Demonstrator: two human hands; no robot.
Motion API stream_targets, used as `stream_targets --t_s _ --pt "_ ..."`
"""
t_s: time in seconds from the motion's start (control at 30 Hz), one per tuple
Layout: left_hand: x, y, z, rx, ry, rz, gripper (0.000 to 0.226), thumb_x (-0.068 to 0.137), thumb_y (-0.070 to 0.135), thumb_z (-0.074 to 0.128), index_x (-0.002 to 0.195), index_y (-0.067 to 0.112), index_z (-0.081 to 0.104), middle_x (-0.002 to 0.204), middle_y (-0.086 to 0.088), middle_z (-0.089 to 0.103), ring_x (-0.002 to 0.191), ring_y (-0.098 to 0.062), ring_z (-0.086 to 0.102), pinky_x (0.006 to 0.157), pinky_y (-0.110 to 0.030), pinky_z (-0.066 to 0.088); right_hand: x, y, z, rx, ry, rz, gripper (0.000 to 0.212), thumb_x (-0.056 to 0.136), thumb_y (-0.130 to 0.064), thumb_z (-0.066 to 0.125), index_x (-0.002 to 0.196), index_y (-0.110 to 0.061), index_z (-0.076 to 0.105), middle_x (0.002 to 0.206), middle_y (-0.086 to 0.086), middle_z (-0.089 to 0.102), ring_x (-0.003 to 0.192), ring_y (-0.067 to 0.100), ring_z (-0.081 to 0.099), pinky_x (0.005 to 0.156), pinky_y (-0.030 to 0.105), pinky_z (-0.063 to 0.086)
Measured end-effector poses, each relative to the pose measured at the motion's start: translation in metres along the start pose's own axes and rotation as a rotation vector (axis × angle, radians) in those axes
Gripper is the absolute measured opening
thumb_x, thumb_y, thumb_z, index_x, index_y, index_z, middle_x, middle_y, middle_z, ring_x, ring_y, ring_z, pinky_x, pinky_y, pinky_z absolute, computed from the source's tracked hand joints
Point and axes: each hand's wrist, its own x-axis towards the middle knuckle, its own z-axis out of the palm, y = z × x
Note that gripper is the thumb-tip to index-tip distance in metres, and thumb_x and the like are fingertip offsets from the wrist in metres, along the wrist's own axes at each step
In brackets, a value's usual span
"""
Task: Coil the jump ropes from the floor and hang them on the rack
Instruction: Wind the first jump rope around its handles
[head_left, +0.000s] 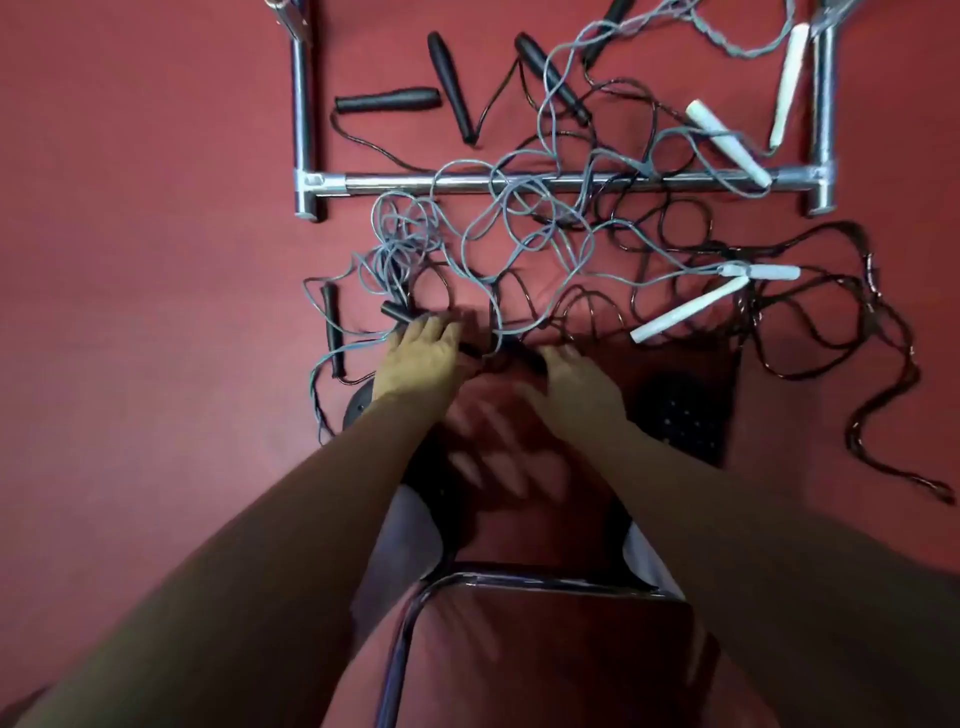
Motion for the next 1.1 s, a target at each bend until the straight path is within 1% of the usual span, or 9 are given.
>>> stream_targets --t_s 0.1,0.3,0.47,0.7,0.8,0.9,0.97,1.03,1.1 --pt "0.013 -0.014 0.010 0.056 0.073 0.053 0.052 0.089 0.048 0.067 0.124 0.010 0.064 0.132 -0.011 0.060 0.131 -0.033 0.049 0.107 -0.044 0.031 0.015 0.005 0.010 -0.011 0.146 0.065 0.046 0.090 -0.048 0.068 0.122 -0.016 0.061 0.122 0.008 0.057 0.114 0.033 0.055 0.087 0.045 0.049" --pt "0.018 -0.023 0.004 -0.008 0.072 0.138 0.044 0.088 0.054 0.067 0.111 0.016 0.071 0.112 -0.009 0.067 0.109 -0.035 0.059 0.092 -0.040 0.034 0.024 0.017 0.015 0.178 0.127 0.095 0.030 0.092 -0.038 0.071 0.109 -0.013 0.066 0.113 0.010 0.063 0.109 0.032 0.059 0.085 0.042 0.047" --pt "-0.004 -0.009 -0.024 -0.312 -0.013 0.107 0.034 0.091 0.060 0.063 0.092 0.026 0.068 0.088 0.004 0.067 0.090 -0.025 0.064 0.073 -0.035 0.045 -0.005 0.015 -0.004 0.433 0.038 0.135 0.028 0.092 -0.034 0.074 0.109 -0.012 0.067 0.105 0.011 0.074 0.100 0.031 0.068 0.086 0.042 0.052" --pt "-0.072 0.044 -0.087 -0.587 0.015 -0.040 0.032 0.096 0.048 0.065 0.078 0.022 0.059 0.064 0.004 0.061 0.060 -0.016 0.054 0.063 -0.028 0.041 -0.081 -0.007 -0.060 0.687 0.144 0.130 0.020 0.099 -0.025 0.065 0.112 -0.011 0.066 0.099 0.005 0.073 0.089 0.021 0.067 0.088 0.036 0.052" --pt "-0.101 0.073 -0.120 -0.772 0.032 -0.112 0.043 0.092 0.054 0.060 0.076 0.014 0.060 0.073 -0.011 0.068 0.060 -0.028 0.059 0.067 -0.039 0.057 -0.119 -0.024 -0.095 0.789 0.180 0.143 0.016 0.103 -0.030 0.055 0.106 -0.020 0.066 0.087 -0.001 0.069 0.078 0.018 0.061 0.081 0.034 0.049" --pt "-0.133 0.110 -0.160 -1.098 0.038 -0.170 0.032 0.101 0.034 0.061 0.078 0.011 0.061 0.068 -0.012 0.059 0.047 -0.019 0.054 0.055 -0.031 0.053 -0.155 -0.038 -0.127 0.984 0.237 0.121 0.024 0.105 -0.035 0.051 0.086 -0.023 0.062 0.083 0.005 0.068 0.064 0.014 0.053 0.062 0.028 0.044" --pt "-0.157 0.135 -0.181 -1.300 0.041 -0.194 0.027 0.103 0.024 0.060 0.083 0.006 0.064 0.067 -0.009 0.058 0.045 -0.014 0.053 0.050 -0.026 0.052 -0.182 -0.051 -0.149 1.100 0.221 0.131 0.037 0.102 -0.051 0.048 0.086 -0.023 0.066 0.086 0.011 0.070 0.063 0.015 0.056 0.057 0.026 0.044" --pt "-0.181 0.158 -0.200 -1.437 0.082 -0.191 0.027 0.101 0.021 0.063 0.078 0.007 0.067 0.068 -0.009 0.061 0.051 -0.018 0.055 0.052 -0.026 0.052 -0.212 -0.066 -0.175 1.183 0.191 0.106 0.050 0.099 -0.063 0.045 0.085 -0.023 0.072 0.080 0.006 0.072 0.064 0.016 0.061 0.060 0.029 0.045" --pt "-0.204 0.175 -0.216 -1.481 0.145 -0.200 0.026 0.096 0.023 0.070 0.075 0.007 0.070 0.069 -0.008 0.067 0.058 -0.019 0.060 0.060 -0.027 0.051 -0.239 -0.082 -0.199 1.236 0.181 0.028 0.054 0.097 -0.069 0.044 0.099 -0.027 0.077 0.096 -0.003 0.078 0.085 0.013 0.070 0.074 0.031 0.051"
